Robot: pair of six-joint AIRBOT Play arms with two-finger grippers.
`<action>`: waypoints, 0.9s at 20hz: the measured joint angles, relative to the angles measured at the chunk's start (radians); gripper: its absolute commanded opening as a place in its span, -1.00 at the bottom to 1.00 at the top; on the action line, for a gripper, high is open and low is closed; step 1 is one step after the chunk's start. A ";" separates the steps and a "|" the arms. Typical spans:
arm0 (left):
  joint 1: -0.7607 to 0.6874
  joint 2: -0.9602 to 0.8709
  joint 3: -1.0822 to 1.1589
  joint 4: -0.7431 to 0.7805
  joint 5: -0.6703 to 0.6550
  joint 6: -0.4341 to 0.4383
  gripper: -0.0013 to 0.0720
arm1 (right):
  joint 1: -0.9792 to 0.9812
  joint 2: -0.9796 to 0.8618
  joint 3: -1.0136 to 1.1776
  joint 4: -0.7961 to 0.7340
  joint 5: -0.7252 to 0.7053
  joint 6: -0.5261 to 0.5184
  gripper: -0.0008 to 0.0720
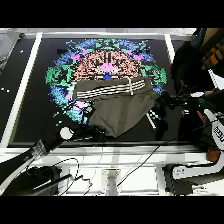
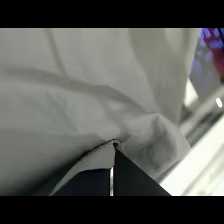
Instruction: Fold the clothes and pants, and hang the long-sleeved shirts on hangers.
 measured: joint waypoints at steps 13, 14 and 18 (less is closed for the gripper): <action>0.427 0.252 0.220 0.128 0.071 0.003 -0.95 | 0.000 0.399 0.077 -0.162 0.007 -0.003 -0.86; 0.459 0.275 0.224 0.128 0.064 0.003 -0.95 | 0.001 0.435 0.083 -0.164 0.012 -0.003 -0.86; 0.530 0.338 0.233 0.132 0.058 0.002 -0.96 | 0.000 0.549 0.096 -0.209 0.045 0.010 -0.86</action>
